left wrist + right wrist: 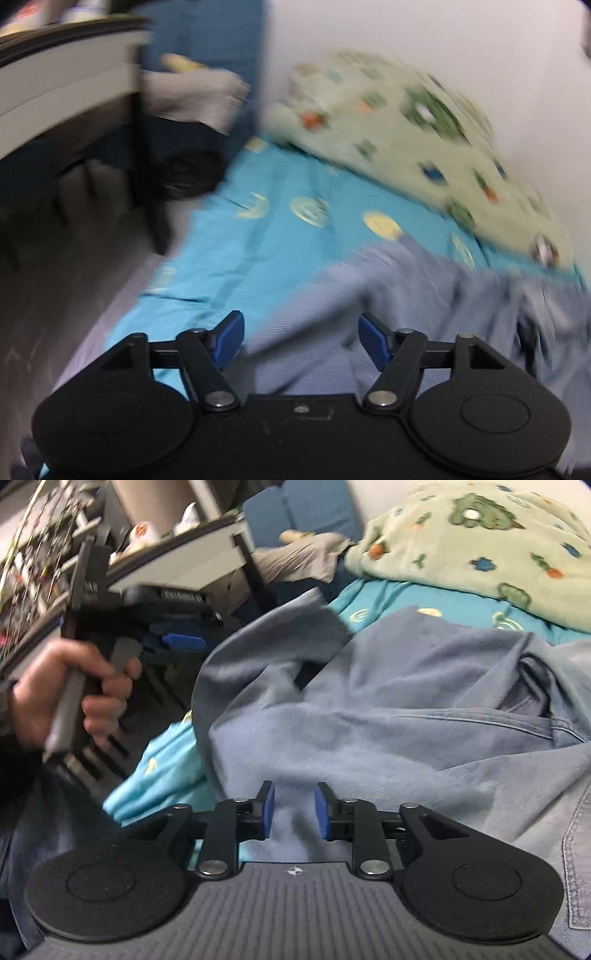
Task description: Fold clothes
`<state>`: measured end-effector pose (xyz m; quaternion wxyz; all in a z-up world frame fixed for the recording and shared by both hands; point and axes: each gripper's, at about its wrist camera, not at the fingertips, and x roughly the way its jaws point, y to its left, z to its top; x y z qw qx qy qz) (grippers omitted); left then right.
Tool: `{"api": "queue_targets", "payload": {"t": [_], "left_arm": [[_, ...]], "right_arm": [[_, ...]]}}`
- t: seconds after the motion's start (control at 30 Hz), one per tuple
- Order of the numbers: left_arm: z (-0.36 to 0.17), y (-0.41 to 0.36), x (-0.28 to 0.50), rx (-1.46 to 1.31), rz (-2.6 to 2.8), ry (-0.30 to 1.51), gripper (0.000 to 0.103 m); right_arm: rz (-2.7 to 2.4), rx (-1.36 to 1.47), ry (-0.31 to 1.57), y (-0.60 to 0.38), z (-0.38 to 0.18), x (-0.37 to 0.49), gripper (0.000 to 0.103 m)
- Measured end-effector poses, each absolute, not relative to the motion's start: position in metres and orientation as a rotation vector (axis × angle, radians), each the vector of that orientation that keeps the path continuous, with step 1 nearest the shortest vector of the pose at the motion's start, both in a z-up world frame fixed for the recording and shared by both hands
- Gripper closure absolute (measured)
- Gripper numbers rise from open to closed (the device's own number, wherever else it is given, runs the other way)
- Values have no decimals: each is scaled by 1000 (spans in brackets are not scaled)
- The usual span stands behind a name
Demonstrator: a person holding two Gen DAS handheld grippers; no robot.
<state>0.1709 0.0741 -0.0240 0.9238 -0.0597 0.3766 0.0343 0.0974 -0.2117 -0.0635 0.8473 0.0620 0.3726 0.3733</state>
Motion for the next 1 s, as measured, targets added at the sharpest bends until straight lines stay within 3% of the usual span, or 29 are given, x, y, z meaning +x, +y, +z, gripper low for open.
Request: {"api": "queue_targets", "payload": {"t": [0.13,0.33,0.43,0.47,0.5,0.57,0.8,1.0], "left_arm": [[-49,53,207,64,80,772,37],[-76,71,236,31,86,768,41],[-81,82,238,-13,45,759,65],[-82,88,238,-38,40,758,81],[-80,94,237,-75,45,752,91],[-72,109,230,-192,62,718,96],[-12,175,167,-442,288,452,98],[-2,258,112,-622,608,429,99]], "right_arm": [[740,165,815,-217,-71,115,73],[704,190,840,-223,-79,126,71],[689,199,839,-225,-83,130,70],[679,204,840,-226,-85,132,70],[668,201,841,-226,-86,132,70],[646,194,843,-227,-87,134,70],[546,177,797,-238,-84,131,71],[432,243,733,-263,-75,127,71]]}}
